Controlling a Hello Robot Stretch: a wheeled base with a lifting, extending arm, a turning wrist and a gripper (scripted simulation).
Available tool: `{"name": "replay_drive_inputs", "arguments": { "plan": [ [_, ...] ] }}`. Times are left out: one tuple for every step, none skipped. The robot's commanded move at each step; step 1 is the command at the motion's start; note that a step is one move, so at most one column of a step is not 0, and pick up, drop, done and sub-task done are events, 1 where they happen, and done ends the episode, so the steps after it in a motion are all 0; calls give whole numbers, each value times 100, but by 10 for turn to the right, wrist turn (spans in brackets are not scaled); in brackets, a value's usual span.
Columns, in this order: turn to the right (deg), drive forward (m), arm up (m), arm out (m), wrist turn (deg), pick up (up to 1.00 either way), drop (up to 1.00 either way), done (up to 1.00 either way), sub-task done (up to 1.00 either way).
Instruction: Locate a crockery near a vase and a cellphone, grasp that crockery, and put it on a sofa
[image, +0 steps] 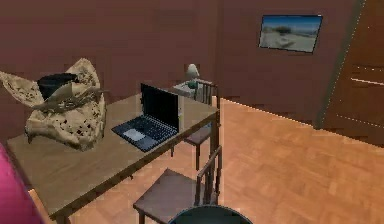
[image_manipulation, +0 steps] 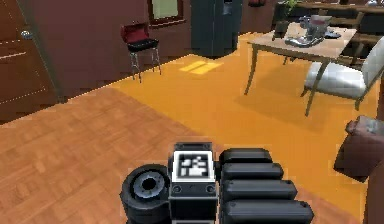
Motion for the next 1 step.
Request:
{"name": "replay_drive_inputs", "arguments": {
  "plan": [
    [-450,0,0,0,0,0,0,0,0]
  ]
}}
